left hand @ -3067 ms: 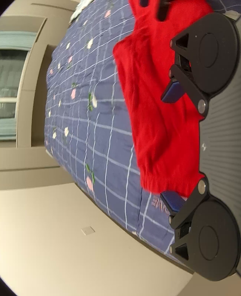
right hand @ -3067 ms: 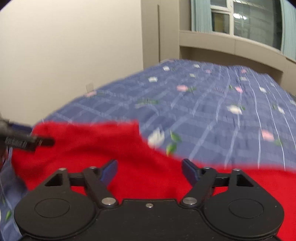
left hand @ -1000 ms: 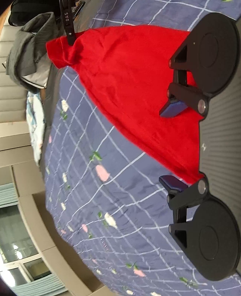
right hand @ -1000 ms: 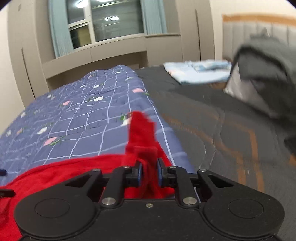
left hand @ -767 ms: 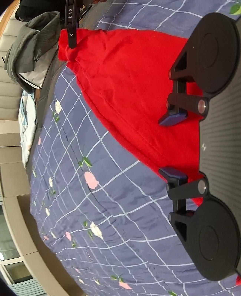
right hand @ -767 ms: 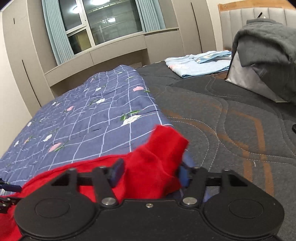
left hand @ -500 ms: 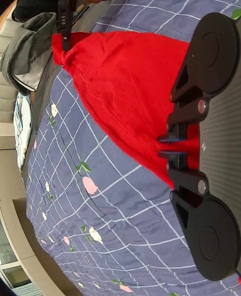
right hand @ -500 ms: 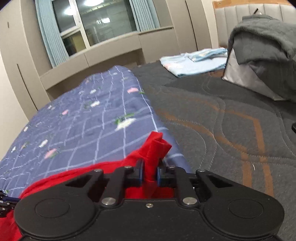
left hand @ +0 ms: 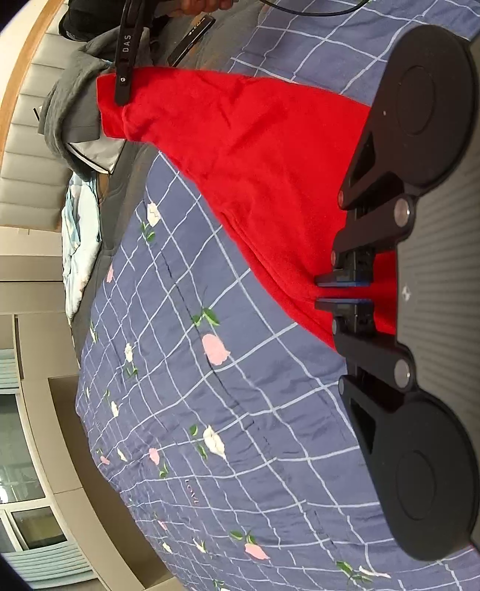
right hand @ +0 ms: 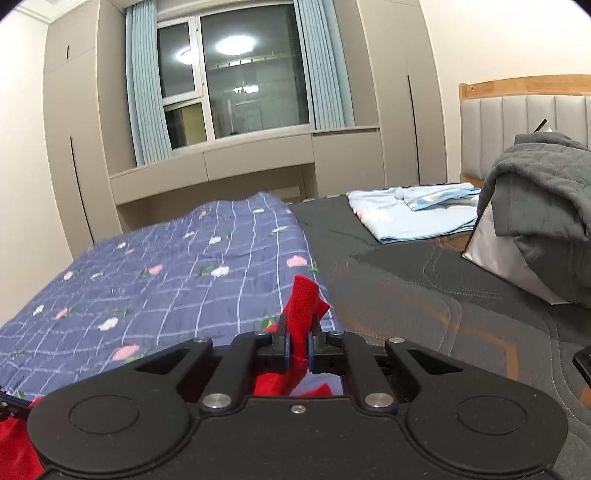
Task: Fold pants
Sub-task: 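Grasp a pant leg with the right gripper while the left gripper grasps the waistband, then lay the pants flat and open both grippers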
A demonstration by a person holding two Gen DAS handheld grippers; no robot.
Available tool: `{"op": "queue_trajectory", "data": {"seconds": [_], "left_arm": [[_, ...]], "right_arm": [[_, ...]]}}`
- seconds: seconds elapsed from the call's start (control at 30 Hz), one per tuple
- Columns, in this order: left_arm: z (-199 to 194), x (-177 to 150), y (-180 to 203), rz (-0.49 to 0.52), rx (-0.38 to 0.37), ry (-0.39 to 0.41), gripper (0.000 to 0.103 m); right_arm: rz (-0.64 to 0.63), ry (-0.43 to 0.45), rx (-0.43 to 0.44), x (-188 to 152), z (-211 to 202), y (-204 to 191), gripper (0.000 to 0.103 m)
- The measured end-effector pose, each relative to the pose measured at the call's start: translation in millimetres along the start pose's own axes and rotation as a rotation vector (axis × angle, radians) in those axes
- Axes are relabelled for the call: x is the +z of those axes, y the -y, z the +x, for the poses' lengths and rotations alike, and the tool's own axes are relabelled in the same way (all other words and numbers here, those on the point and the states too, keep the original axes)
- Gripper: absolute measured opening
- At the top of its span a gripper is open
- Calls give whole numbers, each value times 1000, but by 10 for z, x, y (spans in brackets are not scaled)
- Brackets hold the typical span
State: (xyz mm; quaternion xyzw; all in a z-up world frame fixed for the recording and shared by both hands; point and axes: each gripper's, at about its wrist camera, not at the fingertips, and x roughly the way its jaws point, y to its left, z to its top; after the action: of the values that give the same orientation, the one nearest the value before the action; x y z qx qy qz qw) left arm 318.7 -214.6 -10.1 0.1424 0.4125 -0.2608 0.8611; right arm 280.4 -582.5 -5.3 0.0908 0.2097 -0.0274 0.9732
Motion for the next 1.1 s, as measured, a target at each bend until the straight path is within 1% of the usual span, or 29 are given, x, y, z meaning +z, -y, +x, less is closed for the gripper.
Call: {"op": "queue_trajectory", "data": {"seconds": [0.17, 0.23, 0.33, 0.47, 0.6, 0.73, 0.9, 0.97, 1.1], "left_arm": [[3, 62, -69, -36, -6, -22, 4], [29, 77, -78, -29, -20, -42, 5], [136, 43, -56, -13, -3, -70, 5], [137, 6, -65, -49, -8, -74, 5], [26, 46, -43, -10, -19, -68, 5], [-22, 68, -26, 10, -31, -83, 5], [-87, 61, 8, 34, -18, -87, 5], [-164, 73, 18, 45, -3, -73, 4], [-319, 139, -5, 60, 55, -37, 4]], "right_arm": [[29, -43, -16, -107, 123, 91, 8], [43, -56, -19, -179, 135, 123, 8], [88, -105, -5, -290, 181, 185, 8], [98, -145, -22, -451, 232, 196, 8], [83, -114, -26, -411, 145, 182, 8], [66, -59, -20, -218, 35, 157, 8], [1, -19, 2, 0, -91, 22, 8], [-33, -8, 14, 58, -131, -50, 8], [-77, 25, 36, 167, -205, -171, 8]]}}
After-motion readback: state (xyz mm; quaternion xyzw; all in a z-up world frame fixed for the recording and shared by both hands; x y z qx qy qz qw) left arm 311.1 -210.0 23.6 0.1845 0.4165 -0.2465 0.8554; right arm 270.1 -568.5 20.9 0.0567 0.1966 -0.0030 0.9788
